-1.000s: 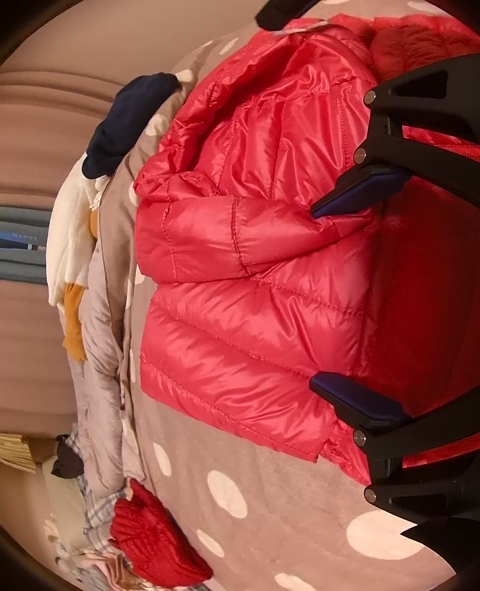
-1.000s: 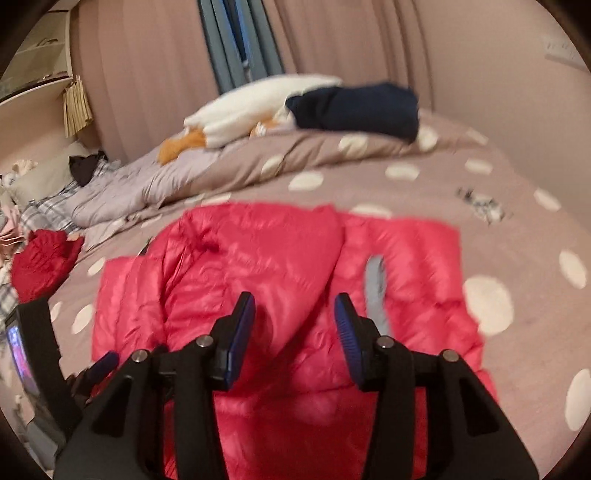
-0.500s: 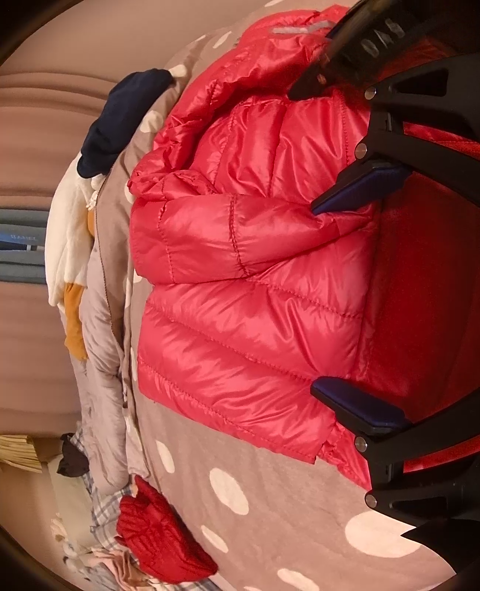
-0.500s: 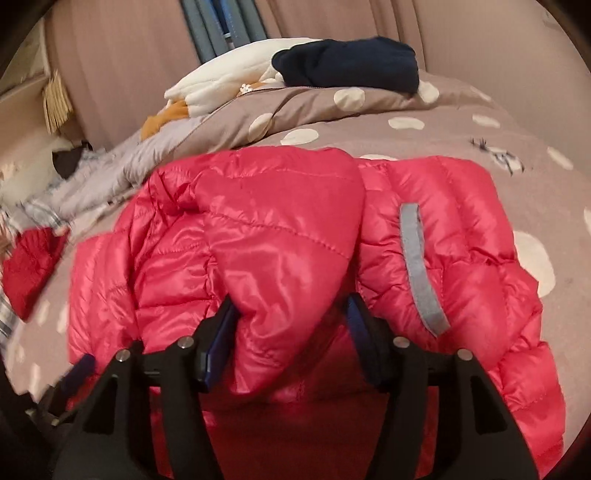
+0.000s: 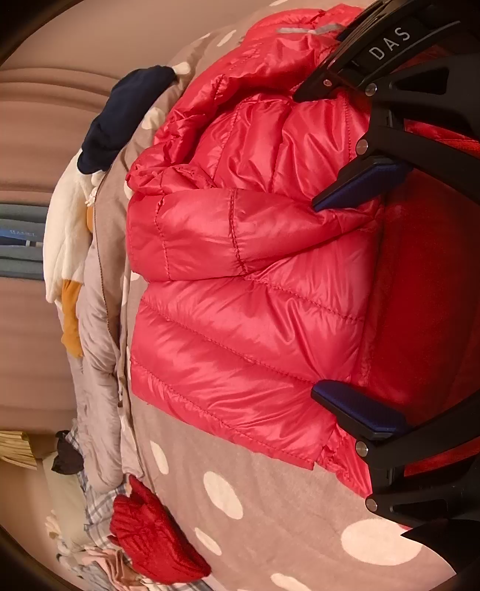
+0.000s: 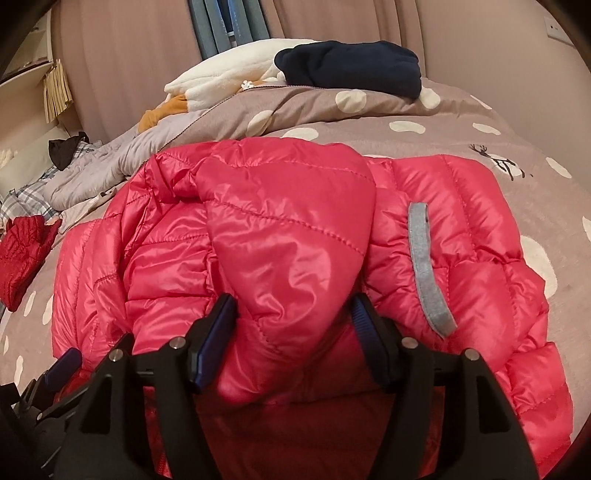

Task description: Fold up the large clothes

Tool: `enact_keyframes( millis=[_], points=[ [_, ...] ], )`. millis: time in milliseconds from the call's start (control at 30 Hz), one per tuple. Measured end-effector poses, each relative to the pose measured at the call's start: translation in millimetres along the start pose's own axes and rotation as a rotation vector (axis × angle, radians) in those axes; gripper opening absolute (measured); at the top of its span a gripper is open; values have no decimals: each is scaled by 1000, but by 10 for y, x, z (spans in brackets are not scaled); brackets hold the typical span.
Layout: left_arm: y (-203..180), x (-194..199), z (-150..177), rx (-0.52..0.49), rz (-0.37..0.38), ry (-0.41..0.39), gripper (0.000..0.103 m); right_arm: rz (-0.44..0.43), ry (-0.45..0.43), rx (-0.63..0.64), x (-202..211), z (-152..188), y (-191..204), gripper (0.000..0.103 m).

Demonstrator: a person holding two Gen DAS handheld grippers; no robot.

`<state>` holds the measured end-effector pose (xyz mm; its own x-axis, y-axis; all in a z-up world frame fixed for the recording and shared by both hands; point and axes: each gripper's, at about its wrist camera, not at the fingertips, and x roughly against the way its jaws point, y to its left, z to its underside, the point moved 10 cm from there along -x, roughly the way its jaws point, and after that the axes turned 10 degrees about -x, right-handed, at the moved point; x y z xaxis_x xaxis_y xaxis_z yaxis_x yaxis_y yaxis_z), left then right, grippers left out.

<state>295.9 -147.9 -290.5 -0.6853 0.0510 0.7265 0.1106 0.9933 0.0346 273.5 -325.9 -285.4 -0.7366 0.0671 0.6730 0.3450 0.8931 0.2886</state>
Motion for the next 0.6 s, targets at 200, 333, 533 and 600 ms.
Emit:
enact_keyframes(
  millis=[200,333,533,600],
  points=[
    [8,-13,-3,8,11,-1,92,-9,2,-6,2,7,6,66],
    [11,-15,-1,9,12,0,92,-13,3,-8,-3,10,11,66],
    [11,-23,-4,11,14,1,93,-19,5,-12,-5,8,9,67],
    [13,-19,0,10,13,1,93,-20,6,-12,-9,4,9,67]
  ],
)
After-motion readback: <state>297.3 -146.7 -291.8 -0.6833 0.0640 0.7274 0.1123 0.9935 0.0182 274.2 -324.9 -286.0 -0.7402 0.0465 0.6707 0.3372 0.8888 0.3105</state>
